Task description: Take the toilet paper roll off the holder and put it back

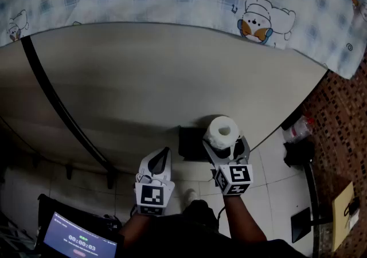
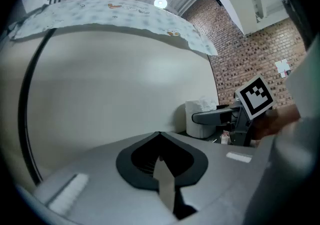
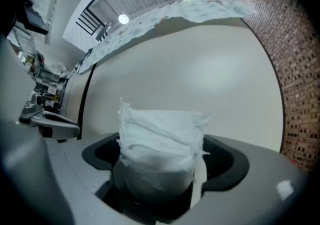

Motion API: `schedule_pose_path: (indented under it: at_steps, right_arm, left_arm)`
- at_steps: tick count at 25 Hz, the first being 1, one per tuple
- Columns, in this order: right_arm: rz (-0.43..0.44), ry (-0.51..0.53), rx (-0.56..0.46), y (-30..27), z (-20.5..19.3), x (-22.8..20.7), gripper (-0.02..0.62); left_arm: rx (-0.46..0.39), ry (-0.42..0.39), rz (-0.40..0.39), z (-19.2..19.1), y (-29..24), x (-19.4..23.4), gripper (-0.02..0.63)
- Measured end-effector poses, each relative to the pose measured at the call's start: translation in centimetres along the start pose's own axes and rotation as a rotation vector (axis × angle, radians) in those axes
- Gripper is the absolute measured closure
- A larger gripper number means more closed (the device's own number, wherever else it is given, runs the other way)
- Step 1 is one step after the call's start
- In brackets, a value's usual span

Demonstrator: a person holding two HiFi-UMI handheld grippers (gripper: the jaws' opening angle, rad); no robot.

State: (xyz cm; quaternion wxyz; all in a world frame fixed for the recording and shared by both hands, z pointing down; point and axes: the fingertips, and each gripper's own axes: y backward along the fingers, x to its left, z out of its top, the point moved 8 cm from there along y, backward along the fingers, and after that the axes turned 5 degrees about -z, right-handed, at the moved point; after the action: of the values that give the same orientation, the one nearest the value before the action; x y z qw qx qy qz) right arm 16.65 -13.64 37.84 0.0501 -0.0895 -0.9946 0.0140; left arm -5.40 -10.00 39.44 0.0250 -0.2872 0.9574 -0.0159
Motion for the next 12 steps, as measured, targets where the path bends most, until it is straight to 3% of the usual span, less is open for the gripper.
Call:
schedule_pose_path:
  at_steps: [4,12]
  right_arm:
    - [0.012,0.007,0.018,-0.7,0.1,-0.1,0.129]
    - [0.036,0.003,0.000,-0.1,1.1,0.0,0.140]
  left_arm:
    - [0.008,0.008,0.007,-0.2,-0.3,0.4,0.588]
    - [0.030,0.032,0.009,-1.4,-0.6,0.6,0.588]
